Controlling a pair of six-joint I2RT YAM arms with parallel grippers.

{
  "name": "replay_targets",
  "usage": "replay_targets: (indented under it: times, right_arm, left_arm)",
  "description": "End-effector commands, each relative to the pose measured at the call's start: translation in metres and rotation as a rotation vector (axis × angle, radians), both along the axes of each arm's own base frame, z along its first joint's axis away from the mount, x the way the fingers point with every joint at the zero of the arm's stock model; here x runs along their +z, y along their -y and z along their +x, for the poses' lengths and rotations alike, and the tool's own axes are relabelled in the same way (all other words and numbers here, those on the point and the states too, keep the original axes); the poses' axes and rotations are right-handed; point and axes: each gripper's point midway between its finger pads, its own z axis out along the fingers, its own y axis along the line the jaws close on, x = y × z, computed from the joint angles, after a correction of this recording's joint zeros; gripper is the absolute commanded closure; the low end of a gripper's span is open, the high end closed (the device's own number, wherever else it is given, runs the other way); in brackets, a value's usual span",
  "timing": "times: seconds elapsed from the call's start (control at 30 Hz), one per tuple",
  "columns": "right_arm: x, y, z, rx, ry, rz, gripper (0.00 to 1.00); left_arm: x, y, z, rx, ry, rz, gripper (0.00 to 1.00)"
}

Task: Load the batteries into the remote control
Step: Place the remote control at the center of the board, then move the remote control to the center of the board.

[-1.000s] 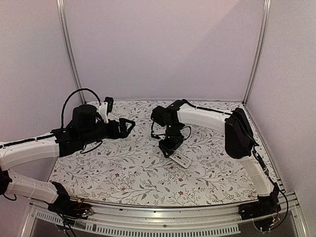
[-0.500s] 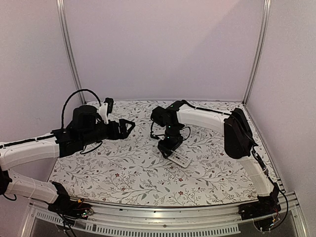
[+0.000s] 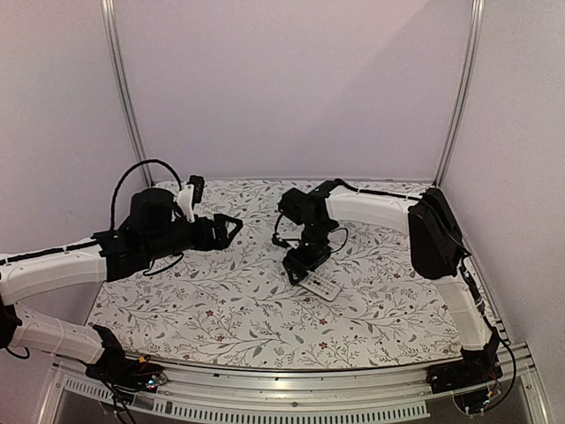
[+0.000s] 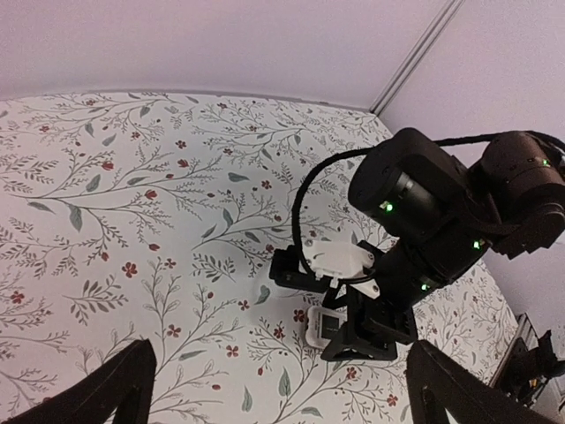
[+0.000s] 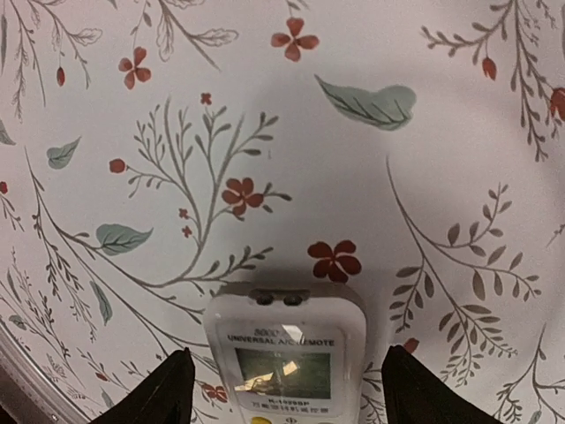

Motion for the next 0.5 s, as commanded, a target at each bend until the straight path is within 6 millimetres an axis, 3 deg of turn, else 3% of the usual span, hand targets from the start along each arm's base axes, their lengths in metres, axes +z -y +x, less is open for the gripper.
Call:
replay_targets:
  times: [0.0,0.07,0.2,0.3,0.47]
  right_arm:
    - [0.054,0.013,0.023,-0.083,0.071,0.171,0.26]
    - [0.068,0.03,0.028,-0.11,0.127,0.174,0.25]
    - [0.065,0.07,0.036,-0.143,0.215,0.085,0.24]
    - [0.054,0.096,0.043,-0.147,0.283,-0.034,0.24]
    - [0.036,0.119,0.046,-0.157,0.32,-0.153,0.23]
  left_arm:
    - [-0.001,-0.001,0.005,-0.001,0.007,0.004,0.0]
    - [-0.002,-0.001,0.006,0.001,0.006,0.01,0.0]
    - [-0.005,-0.001,0.006,0.003,-0.002,0.026,0.01]
    - [-0.007,-0.001,0.008,0.009,-0.014,0.039,0.0]
    - [-0.006,0.002,0.009,-0.002,-0.023,0.056,0.0]
